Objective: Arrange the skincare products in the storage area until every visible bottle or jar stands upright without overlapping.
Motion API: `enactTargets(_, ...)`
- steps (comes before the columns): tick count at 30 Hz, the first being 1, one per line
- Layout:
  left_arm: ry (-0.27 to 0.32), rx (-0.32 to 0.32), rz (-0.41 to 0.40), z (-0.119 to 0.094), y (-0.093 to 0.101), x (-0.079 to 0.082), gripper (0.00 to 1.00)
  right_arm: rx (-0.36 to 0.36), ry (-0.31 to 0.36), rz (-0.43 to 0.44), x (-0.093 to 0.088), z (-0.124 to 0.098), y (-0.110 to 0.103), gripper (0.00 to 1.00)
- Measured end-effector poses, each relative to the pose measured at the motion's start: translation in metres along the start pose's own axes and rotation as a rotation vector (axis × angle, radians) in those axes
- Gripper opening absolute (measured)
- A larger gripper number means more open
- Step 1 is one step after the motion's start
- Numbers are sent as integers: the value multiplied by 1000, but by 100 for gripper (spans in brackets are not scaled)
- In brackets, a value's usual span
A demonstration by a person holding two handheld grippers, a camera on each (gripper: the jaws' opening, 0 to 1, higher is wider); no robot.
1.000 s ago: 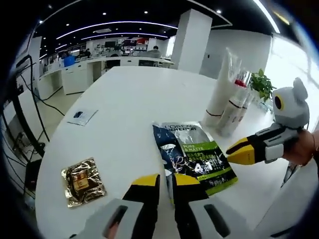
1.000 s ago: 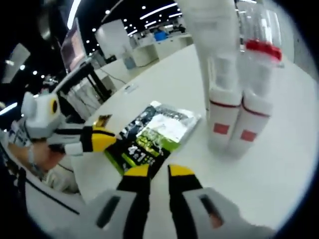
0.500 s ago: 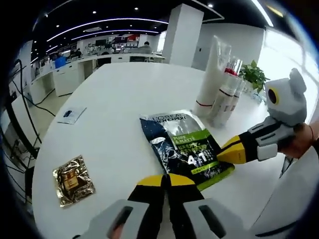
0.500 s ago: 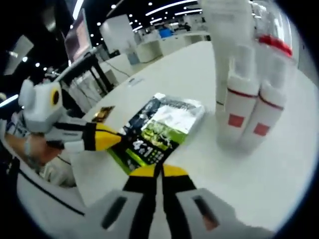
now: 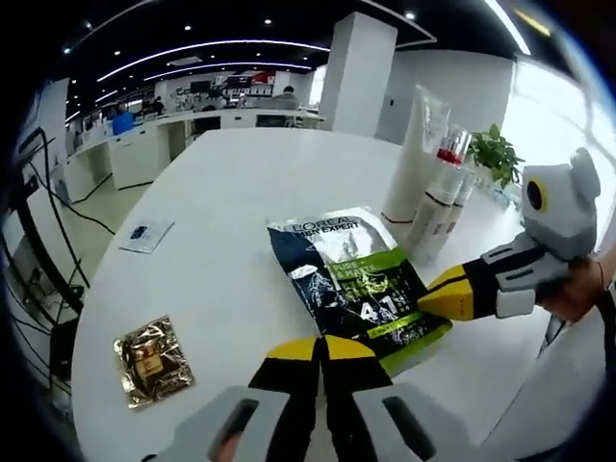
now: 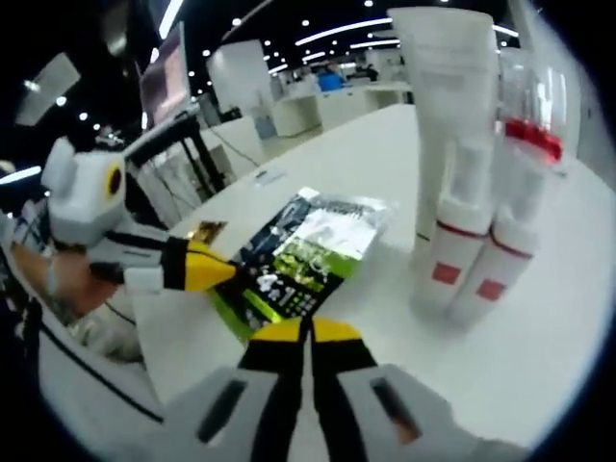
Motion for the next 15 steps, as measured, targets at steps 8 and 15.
enactTargets(8, 22, 6, -1, 4, 3, 8, 0, -32, 31, -20, 9, 0, 7, 1)
enactTargets(15, 36, 11, -4, 8, 4, 20, 0, -66, 51, -50, 16, 1, 12, 1)
Point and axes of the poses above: the point that each gripper's makers call its tool centre point, and the gripper's own axes: z roughly forward along the fingers, y roughly to its right, x roughly out of its top, the point moved 9 cm from there along -z, roughly backward along the fingers, and after that the axes turned 6 degrees about x, right-handed, at the moved point
